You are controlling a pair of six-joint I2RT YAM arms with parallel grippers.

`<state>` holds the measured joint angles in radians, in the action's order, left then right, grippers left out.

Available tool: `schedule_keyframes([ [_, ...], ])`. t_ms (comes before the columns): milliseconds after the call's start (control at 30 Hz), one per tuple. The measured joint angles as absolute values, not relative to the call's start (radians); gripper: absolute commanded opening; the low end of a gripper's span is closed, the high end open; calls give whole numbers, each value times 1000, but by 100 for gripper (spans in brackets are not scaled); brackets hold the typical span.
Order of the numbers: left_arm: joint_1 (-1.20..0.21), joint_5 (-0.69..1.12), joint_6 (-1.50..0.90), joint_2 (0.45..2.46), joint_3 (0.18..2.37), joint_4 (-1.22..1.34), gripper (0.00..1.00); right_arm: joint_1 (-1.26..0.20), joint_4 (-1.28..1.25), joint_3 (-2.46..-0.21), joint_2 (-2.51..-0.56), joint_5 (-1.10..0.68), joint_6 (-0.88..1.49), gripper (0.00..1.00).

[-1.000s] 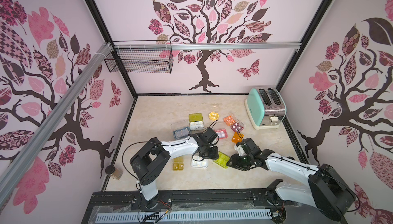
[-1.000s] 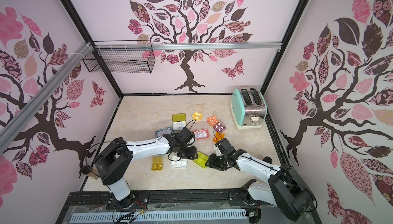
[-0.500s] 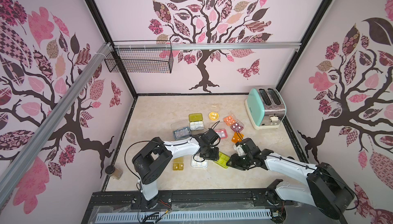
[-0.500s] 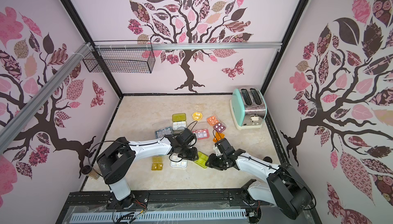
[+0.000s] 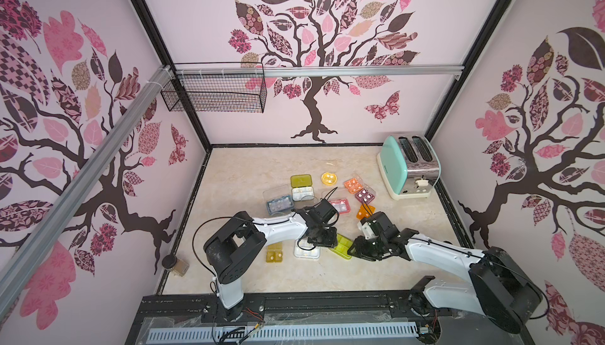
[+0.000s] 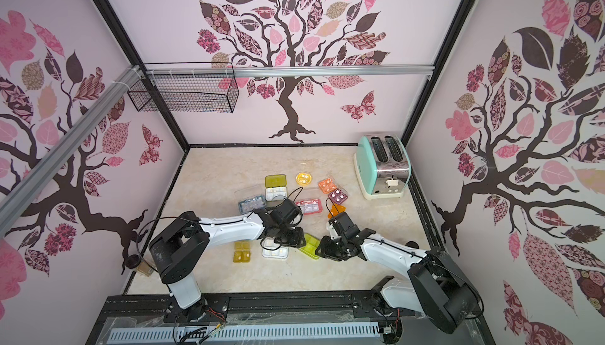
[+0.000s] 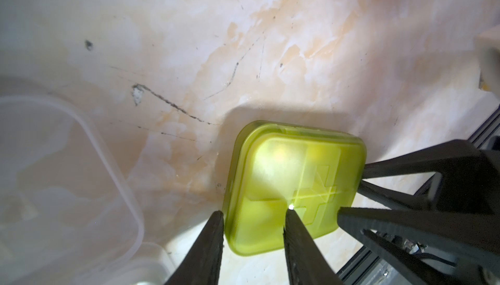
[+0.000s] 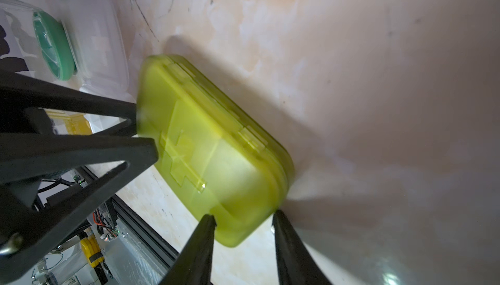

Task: Close pillboxes
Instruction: Close the lid on the pillbox, then adjust the pillbox at the center of the board.

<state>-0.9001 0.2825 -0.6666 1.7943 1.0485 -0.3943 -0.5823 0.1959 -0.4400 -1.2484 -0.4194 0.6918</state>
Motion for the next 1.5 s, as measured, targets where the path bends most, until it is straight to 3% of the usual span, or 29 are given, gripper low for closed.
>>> schedule_keyframes([
  [867, -964, 261, -727, 1757, 1059, -362, 42, -476, 515, -826, -1424, -244, 410, 48],
  [1167, -878, 170, -653, 1528, 1088, -502, 45, -507, 596, -898, -1329, -220, 349, 50],
  [1500, -851, 126, -624, 1286, 951, -702, 44, -645, 475, -983, -1454, -223, 290, 46],
])
